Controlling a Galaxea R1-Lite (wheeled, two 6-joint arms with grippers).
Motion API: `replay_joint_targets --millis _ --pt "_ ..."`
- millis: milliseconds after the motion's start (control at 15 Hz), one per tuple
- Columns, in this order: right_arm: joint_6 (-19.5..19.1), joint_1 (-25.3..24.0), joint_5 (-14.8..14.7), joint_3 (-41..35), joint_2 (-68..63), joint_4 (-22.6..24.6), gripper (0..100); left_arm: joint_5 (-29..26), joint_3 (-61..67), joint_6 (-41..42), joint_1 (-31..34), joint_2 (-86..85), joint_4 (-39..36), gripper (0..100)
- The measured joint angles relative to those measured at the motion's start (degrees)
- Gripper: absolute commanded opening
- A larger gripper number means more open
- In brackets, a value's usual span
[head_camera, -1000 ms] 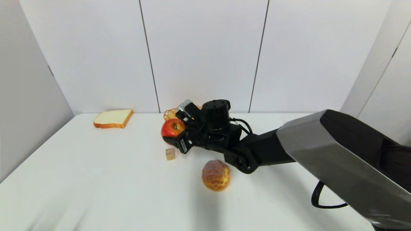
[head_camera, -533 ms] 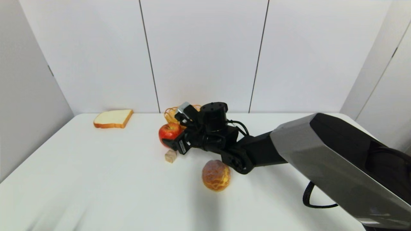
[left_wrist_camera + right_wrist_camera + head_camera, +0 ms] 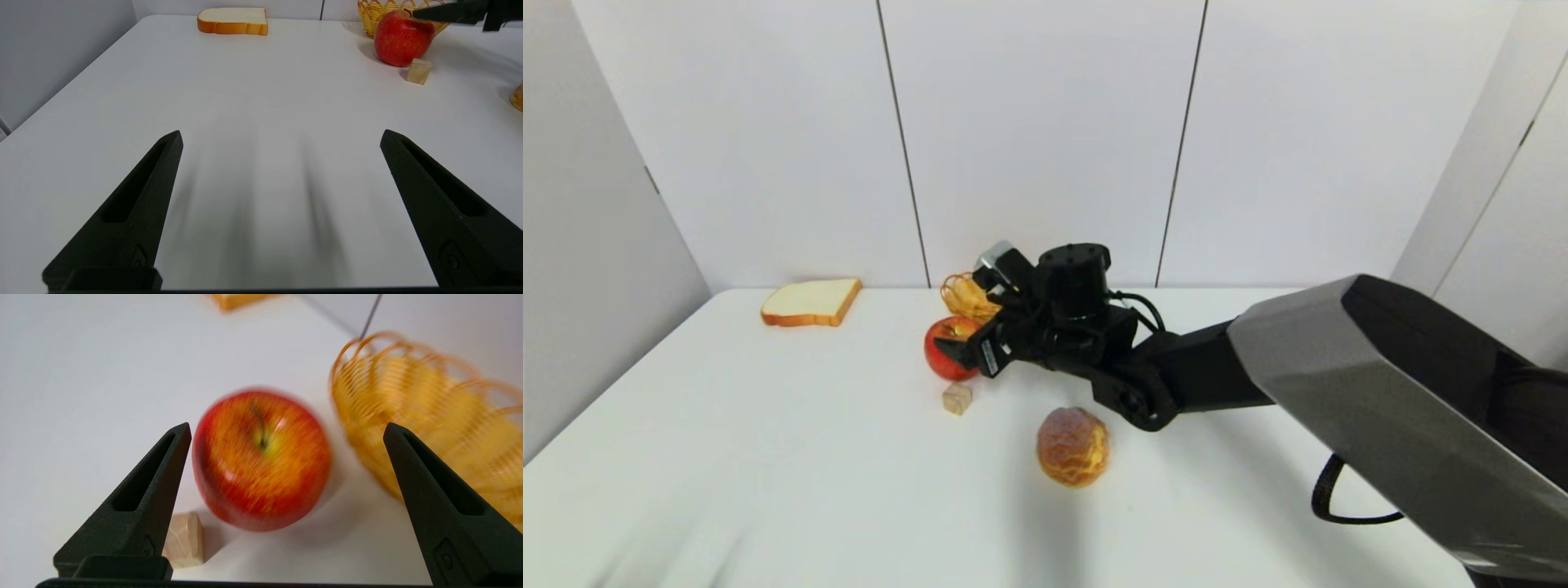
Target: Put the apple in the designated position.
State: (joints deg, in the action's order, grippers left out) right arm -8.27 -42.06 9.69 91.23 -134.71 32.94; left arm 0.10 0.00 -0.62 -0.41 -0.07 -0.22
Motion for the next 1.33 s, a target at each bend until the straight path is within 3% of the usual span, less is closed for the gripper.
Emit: replay_joint_targets --millis 133,267,400,733,867,933,1067,1333 --pt "1.96 1.46 -1.93 0.05 4.22 -3.01 100 0.00 0.00 0.05 0.00 0.00 0.00 100" --pt "3.28 4.91 -6.06 -0.02 10.53 -10.64 100 0.00 0.00 0.05 -0.02 0.00 0.00 100" --pt "4.47 10.12 -10.44 -1.30 18.12 -22.33 100 -0.02 0.00 0.05 -0.02 0.00 0.04 100" --pt "10.44 24.26 -15.38 -9.13 41.05 -56.50 100 -0.02 0.00 0.05 -0.02 0.00 0.01 100" --pt "10.96 30.60 -16.23 -16.82 52.41 -64.07 100 -0.05 0.00 0.02 0.00 0.00 -0.02 100" --pt "11.11 33.52 -16.55 -22.47 58.72 -64.00 100 -0.05 0.00 0.05 0.01 0.00 -0.02 100" --pt "11.18 37.85 -17.04 -35.50 71.06 -59.00 100 -0.02 0.00 0.02 -0.02 0.00 0.00 100" --pt "8.84 41.87 -17.48 -63.84 95.62 -39.85 100 -0.02 0.00 0.02 -0.02 0.00 0.00 100"
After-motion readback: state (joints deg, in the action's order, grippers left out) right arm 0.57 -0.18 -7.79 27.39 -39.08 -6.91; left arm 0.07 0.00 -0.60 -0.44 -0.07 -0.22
